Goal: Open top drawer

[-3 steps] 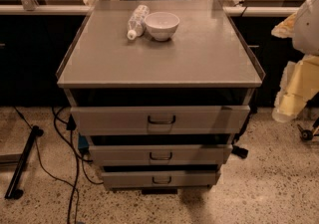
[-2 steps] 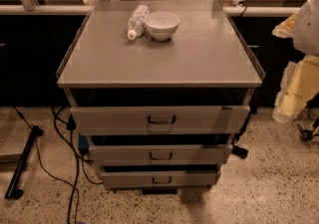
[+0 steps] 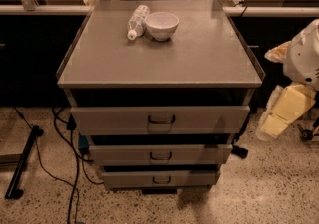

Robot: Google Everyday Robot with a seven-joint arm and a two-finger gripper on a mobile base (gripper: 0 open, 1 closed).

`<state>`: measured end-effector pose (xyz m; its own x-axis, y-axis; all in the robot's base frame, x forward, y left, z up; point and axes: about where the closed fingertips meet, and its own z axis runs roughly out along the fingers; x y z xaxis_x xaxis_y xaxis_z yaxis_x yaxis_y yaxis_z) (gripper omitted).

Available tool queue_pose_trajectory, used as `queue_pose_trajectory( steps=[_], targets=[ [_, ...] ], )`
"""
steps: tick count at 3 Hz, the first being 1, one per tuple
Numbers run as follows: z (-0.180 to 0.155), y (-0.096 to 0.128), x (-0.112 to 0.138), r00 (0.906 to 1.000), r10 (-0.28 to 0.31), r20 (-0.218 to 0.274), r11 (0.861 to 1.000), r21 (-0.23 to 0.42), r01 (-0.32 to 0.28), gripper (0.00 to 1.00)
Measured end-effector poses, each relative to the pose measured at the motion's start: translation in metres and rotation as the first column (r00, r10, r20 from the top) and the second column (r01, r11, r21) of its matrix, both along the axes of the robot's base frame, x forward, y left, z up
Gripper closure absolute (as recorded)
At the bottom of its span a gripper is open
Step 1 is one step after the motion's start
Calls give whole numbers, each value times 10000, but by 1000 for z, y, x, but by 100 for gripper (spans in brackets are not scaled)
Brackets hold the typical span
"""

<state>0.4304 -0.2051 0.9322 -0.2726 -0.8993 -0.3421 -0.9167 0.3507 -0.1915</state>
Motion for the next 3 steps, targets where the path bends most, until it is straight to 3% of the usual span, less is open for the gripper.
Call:
queue_pose_trajectory(
  steps=[1,2,3],
  targets=[
    [-29,6,0,9995,-303,-133,9960,836,313,0],
    [-56,14,-2,9984,-490,-292,9811,1860,536,0],
    [-57,14,-2,9984,-486,-290,9812,1855,532,0]
  ],
)
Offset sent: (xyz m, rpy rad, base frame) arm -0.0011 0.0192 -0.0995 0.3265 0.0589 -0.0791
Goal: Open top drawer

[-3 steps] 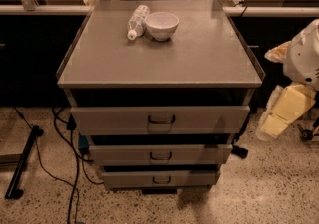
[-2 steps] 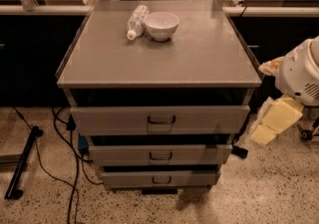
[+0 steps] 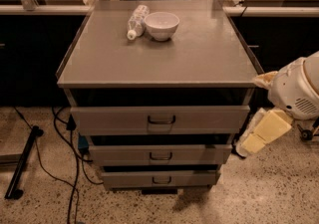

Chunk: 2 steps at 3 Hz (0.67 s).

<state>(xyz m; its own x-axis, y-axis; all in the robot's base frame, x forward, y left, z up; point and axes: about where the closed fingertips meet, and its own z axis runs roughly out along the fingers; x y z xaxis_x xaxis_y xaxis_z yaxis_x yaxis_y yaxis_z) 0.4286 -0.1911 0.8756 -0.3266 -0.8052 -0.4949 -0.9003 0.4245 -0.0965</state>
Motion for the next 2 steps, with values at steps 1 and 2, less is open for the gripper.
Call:
queue_pose_trajectory(
  steps=[1,2],
  targets=[
    [-18,1,2,9993,353,126,9981,-501,-346,0],
    [-44,8,6,9941,1003,418,9884,-1183,-947,0]
  ],
)
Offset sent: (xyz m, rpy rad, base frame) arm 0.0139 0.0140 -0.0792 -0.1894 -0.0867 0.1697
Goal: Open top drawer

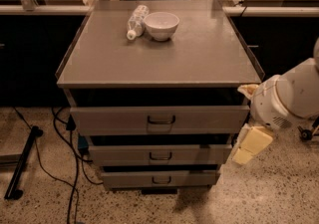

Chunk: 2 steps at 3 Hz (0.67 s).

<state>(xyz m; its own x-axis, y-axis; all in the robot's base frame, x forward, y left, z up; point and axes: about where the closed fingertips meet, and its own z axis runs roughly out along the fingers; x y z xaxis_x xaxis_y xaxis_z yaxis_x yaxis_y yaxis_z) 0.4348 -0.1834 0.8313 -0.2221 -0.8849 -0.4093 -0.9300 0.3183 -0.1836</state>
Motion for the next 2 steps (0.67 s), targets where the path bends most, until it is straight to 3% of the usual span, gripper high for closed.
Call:
queue_pose_trajectory(
  steps=[1,2],
  targets=[
    [-39,4,15,9987,473,175,9976,-520,-463,0],
    [-73,2,30,9982,590,38,9961,-655,-586,0]
  ],
)
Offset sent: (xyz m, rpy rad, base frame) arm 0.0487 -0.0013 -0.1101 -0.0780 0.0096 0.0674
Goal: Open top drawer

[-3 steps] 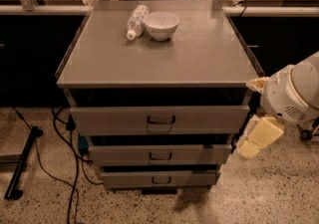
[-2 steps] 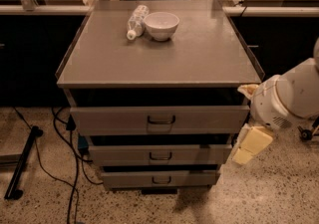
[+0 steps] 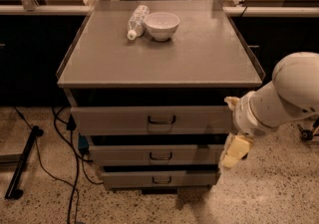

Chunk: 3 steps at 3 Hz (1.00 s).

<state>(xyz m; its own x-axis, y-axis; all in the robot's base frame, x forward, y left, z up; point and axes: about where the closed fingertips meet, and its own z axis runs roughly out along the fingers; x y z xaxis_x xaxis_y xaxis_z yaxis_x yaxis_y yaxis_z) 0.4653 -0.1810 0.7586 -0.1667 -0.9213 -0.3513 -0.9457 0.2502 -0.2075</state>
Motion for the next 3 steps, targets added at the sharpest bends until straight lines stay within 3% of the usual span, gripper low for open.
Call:
queue_pose_trajectory(
  steps=[1,3],
  targets=[
    [-49,-1,19,9992,170,-370,9997,159,-164,0],
    [-55,-6,24,9998,119,-133,9999,6,-119,0]
  ],
)
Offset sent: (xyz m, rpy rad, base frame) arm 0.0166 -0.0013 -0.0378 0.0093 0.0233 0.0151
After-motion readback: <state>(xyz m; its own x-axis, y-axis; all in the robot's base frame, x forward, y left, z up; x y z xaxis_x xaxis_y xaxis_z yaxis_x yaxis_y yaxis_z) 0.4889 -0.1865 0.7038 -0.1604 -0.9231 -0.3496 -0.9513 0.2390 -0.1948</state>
